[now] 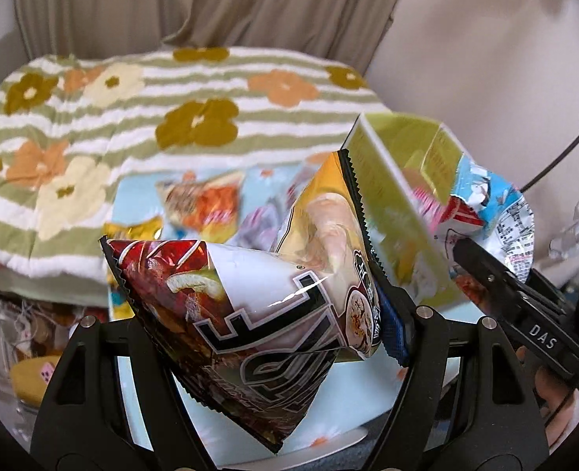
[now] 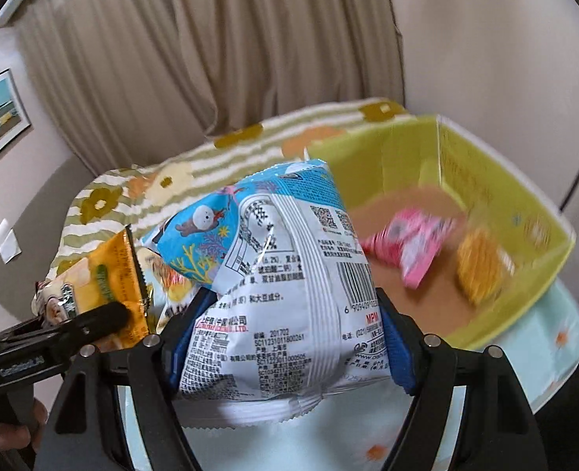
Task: Organize snacks
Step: 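Lift both chip bags into the yellow box and open both grippers, then move both tools back over the remaining snacks, then grasp the gold chocolate bag with the left gripper while the right grasps the orange fries bag, then carry the gold bag and fries bag into the yellow box and open both grippers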
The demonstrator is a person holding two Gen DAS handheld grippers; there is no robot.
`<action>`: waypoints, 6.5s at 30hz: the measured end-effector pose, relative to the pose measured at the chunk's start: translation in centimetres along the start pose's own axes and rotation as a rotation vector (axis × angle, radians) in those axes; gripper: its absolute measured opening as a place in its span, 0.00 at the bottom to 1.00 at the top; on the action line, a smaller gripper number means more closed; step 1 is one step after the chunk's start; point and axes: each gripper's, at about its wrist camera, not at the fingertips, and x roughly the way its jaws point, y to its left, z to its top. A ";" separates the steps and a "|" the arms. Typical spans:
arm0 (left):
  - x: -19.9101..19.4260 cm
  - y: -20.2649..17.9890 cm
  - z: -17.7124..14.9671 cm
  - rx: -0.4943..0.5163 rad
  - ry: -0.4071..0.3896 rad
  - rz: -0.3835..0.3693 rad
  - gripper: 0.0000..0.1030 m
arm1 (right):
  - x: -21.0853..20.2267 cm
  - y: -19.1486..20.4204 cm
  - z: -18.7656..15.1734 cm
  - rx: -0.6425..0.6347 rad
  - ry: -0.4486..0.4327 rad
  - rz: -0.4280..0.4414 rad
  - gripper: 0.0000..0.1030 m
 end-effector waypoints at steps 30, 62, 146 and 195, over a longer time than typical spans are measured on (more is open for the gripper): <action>14.0 -24.1 3.2 0.098 0.138 0.045 0.99 | 3.6 -21.8 11.0 -0.057 0.104 0.031 0.72; 9.6 -21.2 1.9 0.011 0.077 0.064 0.99 | 5.7 -20.6 9.7 -0.125 0.159 0.105 0.99; 14.0 22.5 -0.4 -0.200 0.251 0.110 0.49 | 24.9 18.8 -1.1 -0.405 0.430 0.140 0.96; 3.4 3.0 7.7 -0.120 -0.068 0.099 0.49 | 8.5 4.4 11.5 -0.288 0.164 0.304 0.42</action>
